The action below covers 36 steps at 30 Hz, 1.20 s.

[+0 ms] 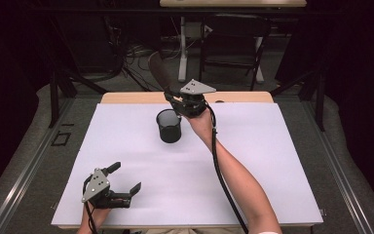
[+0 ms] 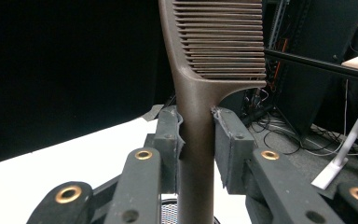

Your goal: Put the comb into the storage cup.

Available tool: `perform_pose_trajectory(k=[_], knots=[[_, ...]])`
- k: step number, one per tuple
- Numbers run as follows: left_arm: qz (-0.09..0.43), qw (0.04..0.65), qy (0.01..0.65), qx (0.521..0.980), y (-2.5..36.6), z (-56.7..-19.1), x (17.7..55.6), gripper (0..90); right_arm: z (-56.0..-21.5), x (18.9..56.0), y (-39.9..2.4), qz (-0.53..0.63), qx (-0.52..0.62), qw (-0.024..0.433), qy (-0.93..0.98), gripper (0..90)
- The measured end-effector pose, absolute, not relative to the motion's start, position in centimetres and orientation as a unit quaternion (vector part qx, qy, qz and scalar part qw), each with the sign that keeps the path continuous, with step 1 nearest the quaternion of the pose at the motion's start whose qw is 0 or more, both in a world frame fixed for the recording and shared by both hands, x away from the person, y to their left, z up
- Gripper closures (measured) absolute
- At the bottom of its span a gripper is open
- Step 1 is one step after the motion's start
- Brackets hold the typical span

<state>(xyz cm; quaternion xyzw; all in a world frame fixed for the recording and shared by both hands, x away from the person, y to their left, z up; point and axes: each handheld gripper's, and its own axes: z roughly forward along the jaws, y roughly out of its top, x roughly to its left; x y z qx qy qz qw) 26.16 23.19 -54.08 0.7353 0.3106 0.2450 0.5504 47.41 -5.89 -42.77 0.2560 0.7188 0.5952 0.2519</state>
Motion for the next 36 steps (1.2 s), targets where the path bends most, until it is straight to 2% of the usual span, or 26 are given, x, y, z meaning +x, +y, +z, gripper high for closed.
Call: perform_pose_trajectory(k=[36], knots=[[0.246, 0.55, 0.311, 0.735, 23.2, -54.1, 26.1, 0.4, -43.4, 48.2, -3.9, 0.606, 0.248, 0.251, 0.713, 72.4]])
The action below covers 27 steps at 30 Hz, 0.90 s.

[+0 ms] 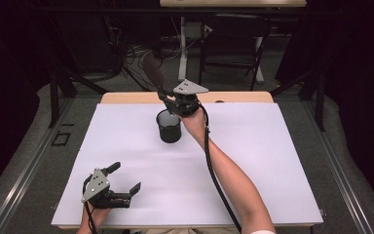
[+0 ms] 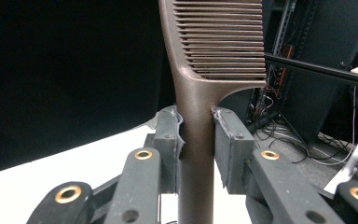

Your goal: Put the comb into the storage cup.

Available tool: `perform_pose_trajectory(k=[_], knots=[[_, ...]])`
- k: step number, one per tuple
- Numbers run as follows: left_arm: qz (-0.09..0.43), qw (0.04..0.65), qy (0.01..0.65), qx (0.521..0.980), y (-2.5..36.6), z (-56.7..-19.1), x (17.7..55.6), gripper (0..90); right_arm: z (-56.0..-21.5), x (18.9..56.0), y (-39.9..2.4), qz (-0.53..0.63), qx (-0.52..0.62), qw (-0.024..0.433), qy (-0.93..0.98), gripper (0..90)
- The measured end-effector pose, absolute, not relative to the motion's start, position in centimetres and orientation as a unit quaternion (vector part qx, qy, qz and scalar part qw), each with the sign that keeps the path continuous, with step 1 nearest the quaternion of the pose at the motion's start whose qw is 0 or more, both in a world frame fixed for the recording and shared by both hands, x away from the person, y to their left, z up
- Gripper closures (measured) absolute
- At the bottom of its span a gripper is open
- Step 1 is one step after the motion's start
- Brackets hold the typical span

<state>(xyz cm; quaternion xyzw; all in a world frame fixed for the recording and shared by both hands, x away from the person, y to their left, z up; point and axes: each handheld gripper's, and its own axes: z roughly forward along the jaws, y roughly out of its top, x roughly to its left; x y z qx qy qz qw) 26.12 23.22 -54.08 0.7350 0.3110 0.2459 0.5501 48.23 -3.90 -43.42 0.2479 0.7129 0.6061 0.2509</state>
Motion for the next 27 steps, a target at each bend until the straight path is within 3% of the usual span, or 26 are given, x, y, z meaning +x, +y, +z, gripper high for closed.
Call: perform_pose_trajectory(k=[27], knots=[[0.246, 0.549, 0.311, 0.736, 23.3, -54.1, 26.1, 0.5, -44.7, 49.0, -3.3, 0.598, 0.256, 0.24, 0.721, 72.4]])
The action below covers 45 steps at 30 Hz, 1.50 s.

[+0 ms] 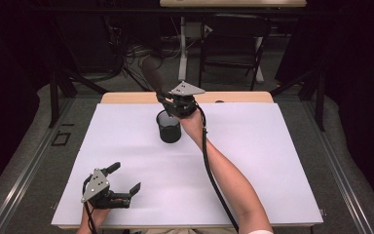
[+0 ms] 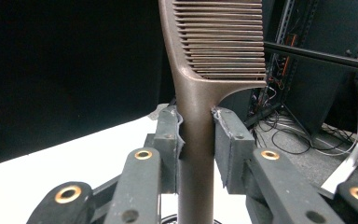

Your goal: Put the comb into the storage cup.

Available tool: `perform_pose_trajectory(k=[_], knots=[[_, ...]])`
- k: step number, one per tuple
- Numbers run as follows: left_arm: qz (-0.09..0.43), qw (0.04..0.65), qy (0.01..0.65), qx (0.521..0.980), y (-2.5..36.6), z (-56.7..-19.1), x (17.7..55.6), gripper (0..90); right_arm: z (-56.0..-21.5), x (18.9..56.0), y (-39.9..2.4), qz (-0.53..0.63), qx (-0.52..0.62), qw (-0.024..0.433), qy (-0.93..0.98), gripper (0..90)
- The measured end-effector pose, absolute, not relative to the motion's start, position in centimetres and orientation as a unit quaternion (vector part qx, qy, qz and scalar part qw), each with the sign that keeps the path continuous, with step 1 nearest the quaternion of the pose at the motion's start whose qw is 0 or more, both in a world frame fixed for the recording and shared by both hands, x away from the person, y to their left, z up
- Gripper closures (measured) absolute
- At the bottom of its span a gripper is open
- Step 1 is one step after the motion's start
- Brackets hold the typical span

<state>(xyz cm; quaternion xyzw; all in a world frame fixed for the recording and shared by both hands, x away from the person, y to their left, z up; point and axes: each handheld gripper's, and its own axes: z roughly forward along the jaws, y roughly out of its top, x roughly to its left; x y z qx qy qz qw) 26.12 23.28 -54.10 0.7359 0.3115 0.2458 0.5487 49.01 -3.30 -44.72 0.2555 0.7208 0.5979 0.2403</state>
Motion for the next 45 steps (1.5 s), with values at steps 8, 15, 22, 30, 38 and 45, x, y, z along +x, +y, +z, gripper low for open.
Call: perform_pose_trajectory(k=[8, 15, 22, 30, 38, 45], knots=[[0.247, 0.55, 0.312, 0.735, 23.3, -54.1, 26.1, 0.5, -45.1, 49.2, -3.1, 0.593, 0.259, 0.237, 0.724, 72.4], [0.246, 0.55, 0.311, 0.735, 23.3, -54.1, 26.1, 0.5, -45.4, 49.3, -3.1, 0.587, 0.26, 0.235, 0.73, 72.4], [0.247, 0.55, 0.312, 0.735, 23.3, -54.1, 26.1, 0.5, -45.7, 49.4, -2.9, 0.585, 0.262, 0.233, 0.732, 72.4], [0.246, 0.549, 0.31, 0.736, 23.3, -54.1, 26.1, 0.6, -46.0, 49.5, -2.9, 0.579, 0.263, 0.229, 0.737, 72.4], [0.246, 0.549, 0.311, 0.735, 23.3, -54.1, 26.1, 0.6, -46.3, 49.6, -2.8, 0.578, 0.263, 0.229, 0.738, 72.4], [0.247, 0.55, 0.31, 0.735, 23.3, -54.1, 26.0, 0.6, -46.8, 49.6, -2.8, 0.574, 0.265, 0.226, 0.741, 72.4]])
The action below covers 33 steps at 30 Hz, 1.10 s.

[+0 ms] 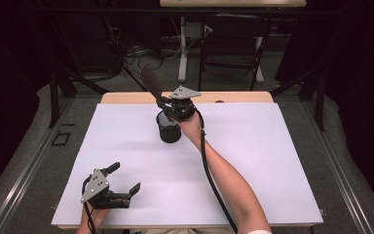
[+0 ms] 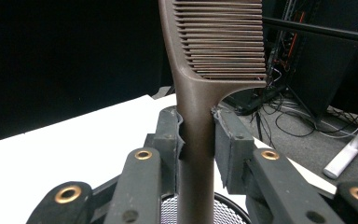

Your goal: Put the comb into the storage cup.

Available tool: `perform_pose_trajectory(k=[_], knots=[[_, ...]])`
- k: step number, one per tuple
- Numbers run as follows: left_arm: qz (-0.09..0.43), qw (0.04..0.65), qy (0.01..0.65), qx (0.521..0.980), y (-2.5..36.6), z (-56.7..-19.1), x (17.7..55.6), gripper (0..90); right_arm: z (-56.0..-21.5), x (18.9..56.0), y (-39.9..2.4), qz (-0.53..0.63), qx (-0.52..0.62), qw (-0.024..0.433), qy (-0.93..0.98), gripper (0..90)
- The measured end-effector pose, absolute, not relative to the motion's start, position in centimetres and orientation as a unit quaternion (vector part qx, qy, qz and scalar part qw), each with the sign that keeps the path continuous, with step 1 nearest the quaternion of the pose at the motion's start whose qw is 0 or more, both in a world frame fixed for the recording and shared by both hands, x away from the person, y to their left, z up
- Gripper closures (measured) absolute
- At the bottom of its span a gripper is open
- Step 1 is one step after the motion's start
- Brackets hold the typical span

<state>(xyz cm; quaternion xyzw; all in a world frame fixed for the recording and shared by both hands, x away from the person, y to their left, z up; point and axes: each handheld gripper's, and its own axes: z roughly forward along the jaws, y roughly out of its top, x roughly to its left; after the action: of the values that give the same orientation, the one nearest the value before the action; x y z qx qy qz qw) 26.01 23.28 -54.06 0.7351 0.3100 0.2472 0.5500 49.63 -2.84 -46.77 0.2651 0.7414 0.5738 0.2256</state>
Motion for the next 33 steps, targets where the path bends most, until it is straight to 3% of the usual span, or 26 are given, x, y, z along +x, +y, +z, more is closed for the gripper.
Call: perform_pose_trajectory(k=[33], knots=[[0.248, 0.549, 0.311, 0.735, 23.3, -54.1, 26.0, 0.6, -48.2, 49.7, -2.9, 0.558, 0.268, 0.211, 0.757, 72.3]])
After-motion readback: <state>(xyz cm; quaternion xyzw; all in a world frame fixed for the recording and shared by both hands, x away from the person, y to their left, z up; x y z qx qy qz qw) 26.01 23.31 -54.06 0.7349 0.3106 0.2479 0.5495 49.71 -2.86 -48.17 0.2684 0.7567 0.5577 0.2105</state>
